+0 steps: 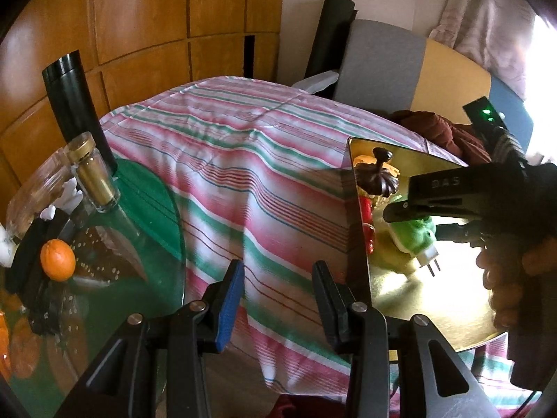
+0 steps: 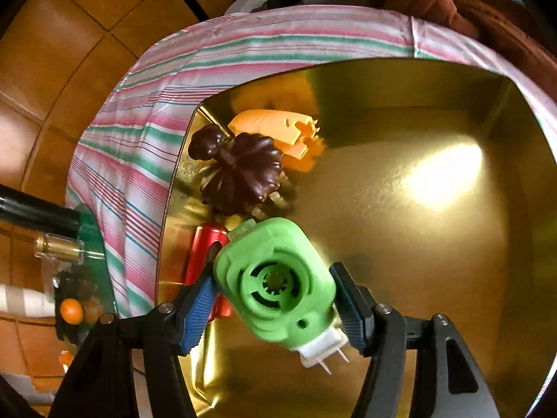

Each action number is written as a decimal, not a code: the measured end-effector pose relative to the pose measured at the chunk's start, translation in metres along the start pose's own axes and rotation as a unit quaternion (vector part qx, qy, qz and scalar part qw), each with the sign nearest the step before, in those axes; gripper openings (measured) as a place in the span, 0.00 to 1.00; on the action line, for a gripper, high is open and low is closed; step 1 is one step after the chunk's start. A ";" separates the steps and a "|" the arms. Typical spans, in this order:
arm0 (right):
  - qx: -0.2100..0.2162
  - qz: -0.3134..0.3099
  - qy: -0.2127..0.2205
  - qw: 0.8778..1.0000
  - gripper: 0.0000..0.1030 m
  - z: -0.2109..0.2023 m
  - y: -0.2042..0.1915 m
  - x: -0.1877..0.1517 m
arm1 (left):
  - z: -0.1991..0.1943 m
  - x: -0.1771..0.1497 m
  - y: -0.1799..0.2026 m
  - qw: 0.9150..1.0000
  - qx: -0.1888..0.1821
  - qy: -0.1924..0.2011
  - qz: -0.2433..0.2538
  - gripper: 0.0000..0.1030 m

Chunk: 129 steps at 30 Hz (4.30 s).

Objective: Organize rigid objects
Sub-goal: 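Carry the green pump toy into the gold tray and open the right gripper, then move both grippers away from the tray back over the toy pile, then close the left gripper on the black-and-clear cup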

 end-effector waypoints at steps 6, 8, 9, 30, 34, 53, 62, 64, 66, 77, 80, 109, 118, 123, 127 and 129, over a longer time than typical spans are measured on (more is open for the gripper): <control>0.033 0.012 0.022 0.999 0.64 -0.022 0.003 -0.001 | -0.002 0.001 0.003 1.000 0.002 0.004 0.004 0.40; 0.032 0.006 0.032 0.999 0.64 -0.031 0.004 0.000 | -0.004 0.001 0.004 1.000 0.002 0.006 0.005 0.40; 0.032 0.002 0.036 0.999 0.64 -0.035 0.005 -0.002 | -0.005 0.002 0.005 1.000 0.002 0.007 0.007 0.40; -0.047 -0.110 0.142 0.983 0.64 -0.103 0.038 -0.038 | -0.026 0.007 0.044 0.998 -0.014 0.022 0.055 0.40; -0.053 -0.116 0.162 0.979 0.64 -0.119 0.051 -0.039 | -0.030 0.008 0.051 0.998 -0.018 0.025 0.062 0.44; -0.164 0.008 0.242 0.956 0.64 -0.226 0.255 -0.025 | -0.041 0.018 0.116 0.990 -0.055 0.030 0.126 0.51; -0.210 0.131 0.269 0.931 0.74 -0.255 0.395 -0.045 | -0.045 0.015 0.171 0.979 -0.091 0.023 0.180 0.65; -0.210 0.165 0.272 0.925 0.74 -0.259 0.421 -0.055 | -0.046 0.014 0.183 0.977 -0.098 0.019 0.190 0.65; -0.204 0.227 0.265 0.915 0.74 -0.261 0.449 -0.064 | -0.047 0.013 0.201 0.973 -0.112 0.015 0.199 0.65; -0.146 0.342 0.263 0.890 0.74 -0.270 0.479 -0.080 | -0.050 0.006 0.309 0.947 -0.197 -0.007 0.253 0.65; -0.140 0.346 0.260 0.891 0.74 -0.267 0.480 -0.080 | -0.048 0.001 0.342 0.939 -0.215 -0.020 0.267 0.65; -0.044 0.373 0.273 0.886 0.74 -0.274 0.477 -0.073 | 0.072 -0.015 0.542 0.932 -0.293 -0.197 0.084 0.66; -0.048 0.382 0.263 0.885 0.74 -0.268 0.484 -0.075 | 0.083 -0.006 0.546 0.934 -0.282 -0.158 0.153 0.57; -0.052 0.390 0.259 0.882 0.74 -0.267 0.490 -0.079 | 0.061 -0.025 0.521 0.926 -0.284 -0.147 0.202 0.56; -0.046 0.405 0.249 0.879 0.74 -0.261 0.496 -0.084 | 0.033 -0.052 0.496 0.914 -0.290 -0.134 0.248 0.56; -0.044 0.412 0.244 0.877 0.74 -0.259 0.499 -0.086 | 0.020 -0.065 0.485 0.910 -0.294 -0.127 0.262 0.56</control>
Point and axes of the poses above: each gripper's, at about its wrist camera, not at the fingertips, and z roughly the way its jaws point, y to its right, x to its top, the point moved 10 cm from there along z, roughly the way its jaws point, and after that the axes turned 4 degrees about z, right-handed, at the moved point
